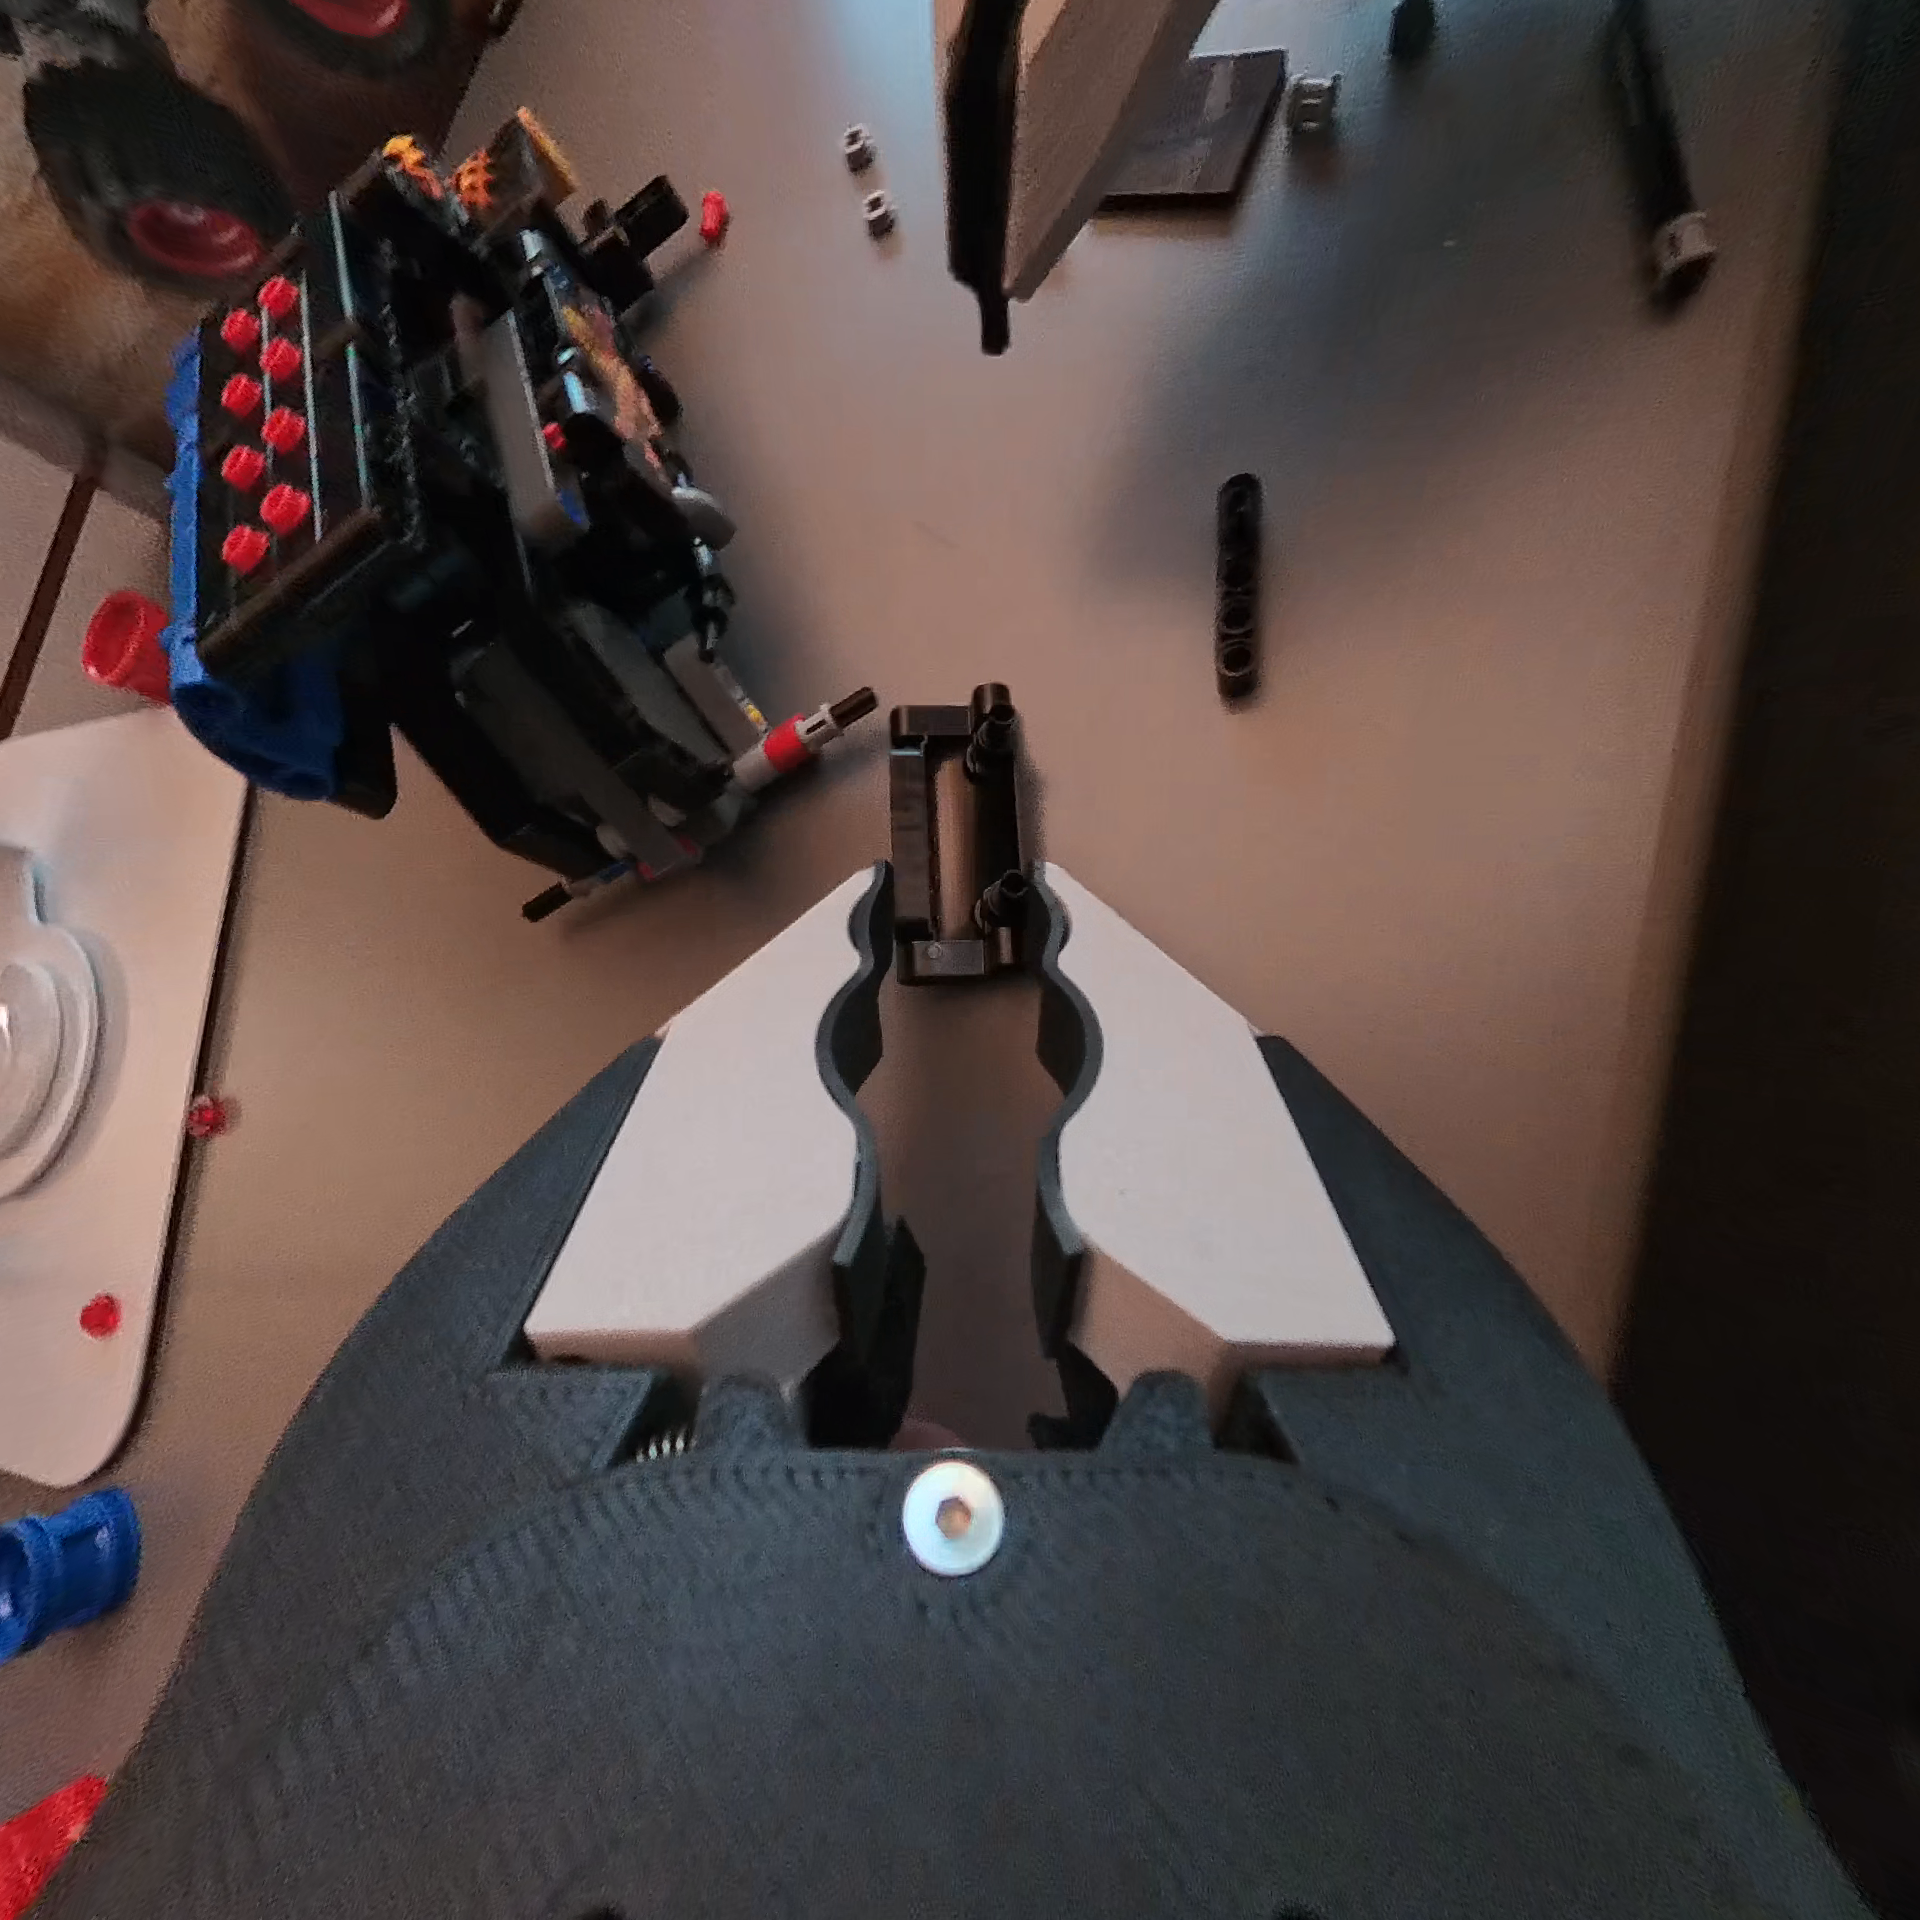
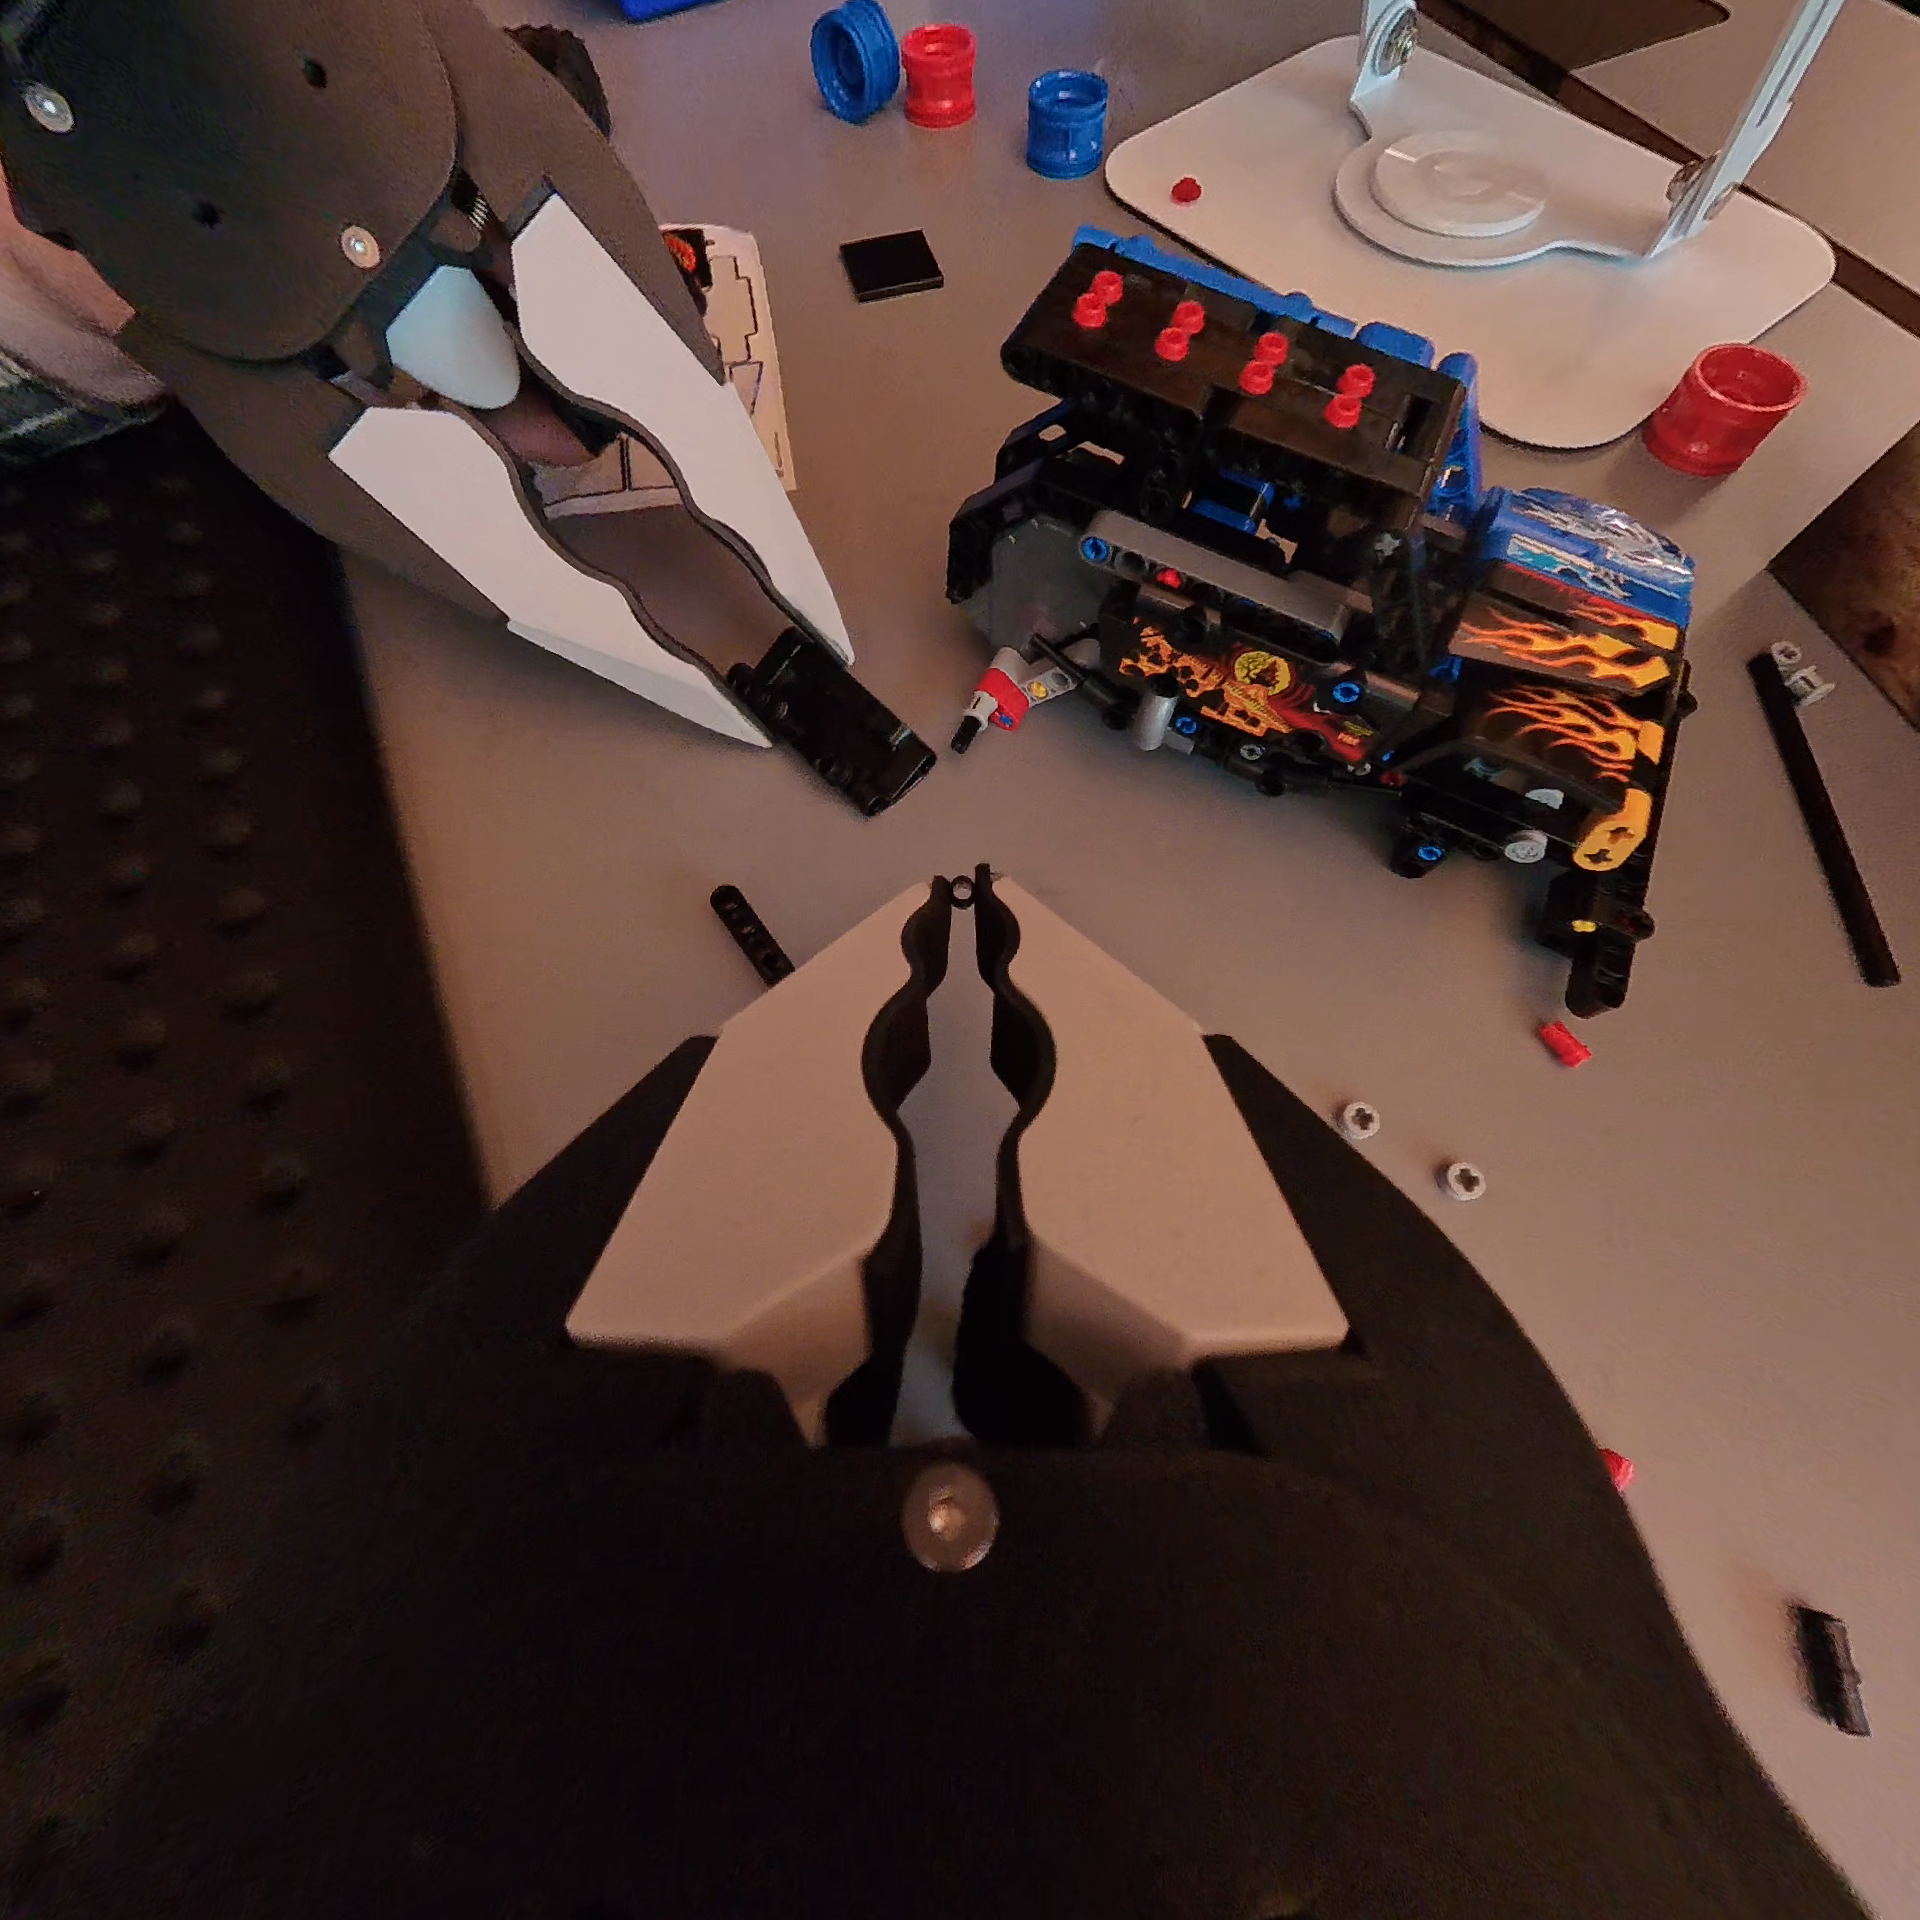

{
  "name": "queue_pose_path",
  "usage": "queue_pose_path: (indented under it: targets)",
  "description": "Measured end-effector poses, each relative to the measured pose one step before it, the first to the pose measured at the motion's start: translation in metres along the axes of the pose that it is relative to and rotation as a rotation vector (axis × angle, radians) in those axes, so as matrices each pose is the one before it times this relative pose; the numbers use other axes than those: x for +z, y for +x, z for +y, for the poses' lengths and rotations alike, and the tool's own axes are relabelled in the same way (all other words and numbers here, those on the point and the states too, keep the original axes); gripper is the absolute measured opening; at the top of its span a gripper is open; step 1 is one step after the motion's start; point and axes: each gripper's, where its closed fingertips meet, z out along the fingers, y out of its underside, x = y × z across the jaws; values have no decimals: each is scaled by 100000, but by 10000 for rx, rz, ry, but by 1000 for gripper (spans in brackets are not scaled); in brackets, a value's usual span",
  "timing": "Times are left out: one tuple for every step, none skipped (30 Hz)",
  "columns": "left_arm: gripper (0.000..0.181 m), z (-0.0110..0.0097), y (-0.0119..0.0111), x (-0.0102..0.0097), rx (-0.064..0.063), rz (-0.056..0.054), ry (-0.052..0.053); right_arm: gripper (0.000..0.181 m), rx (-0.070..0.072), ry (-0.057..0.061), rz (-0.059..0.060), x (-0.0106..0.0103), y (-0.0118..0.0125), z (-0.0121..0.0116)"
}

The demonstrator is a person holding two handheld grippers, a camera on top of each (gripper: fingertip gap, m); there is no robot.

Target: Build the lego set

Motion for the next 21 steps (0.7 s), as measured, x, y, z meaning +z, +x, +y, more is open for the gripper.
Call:
queue_pose_path:
  targets:
    - [24, -113, 289, -80, 332, 71, 54, 2, -78, -30, -24, 12, -107, 85]
    - [24, -46, 220, -111, 321, 47, 72, 2, -69, -10, -53, 2, -165, 36]
    - [24, 66, 102, -112, 61, 78, 33, 2, -40, 3, -91, 2, -209, 22]
    - [24, 113, 113, -147, -43, 146, 35, 2, -31, 9, -87, 34, -189, 19]
    - [27, 169, -146, -131, -67, 2, 12, 2, -25, 4, -114, 24, -221, 17]
    - [33, 143, -268, -135, -111, -53, 0, 2, -11, 26, -174, 3, -316, -49]
    - [36, 140, -47, -130, -88, 90, -20, 2, -15, 60, -203, -16, -368, -126]
    - [36, 139, -13, -117, 9, 53, -1, 2, -57, 33, -261, -8, -479, -115]
    - [38, 95, -177, -98, 40, -100, 0, 2, -168, -43, -327, 58, -655, -37]
    - [41, -97, 2, -95, 50, -60, 12, 2, -265, -151, -240, 110, -619, 67]
    - [44, -490, 250, -99, 61, 34, 150, 2, -307, -232, -136, 138, -505, 101]
    - [43, -578, 422, -16, 86, 97, 181, 2, -344, -243, -143, 163, -558, 50]
    - [43, -421, 438, 116, 118, 90, 103, 1, -369, -238, -136, 186, -560, 1]
    - [42, -290, 523, 205, 118, 156, 54, 1, -348, -291, -63, 253, -414, 60]
    - [43, -398, 456, 227, 65, 124, 116, 2, -315, -392, -15, 295, -281, 208]
    - [41, -537, 487, 201, 75, 127, 158, 2, -315, -411, 50, 317, -128, 247]
    - [40, -541, 463, 188, 93, 121, 152, 2, -276, -318, 78, 314, -19, 120]
    - [38, -485, 184, 163, 116, -11, 148, 1, -237, -184, 14, 265, -69, -69]
    - [35, -388, 64, 143, 54, -23, 108, 1, -188, -85, 30, 182, 20, -175]
    - [33, -282, 173, 199, -46, 106, 56, 1, -120, -49, 45, 103, 118, -198]
    - [31, -51, 290, 290, -78, 192, -40, 1, -97, -68, -24, 90, 37, -105]
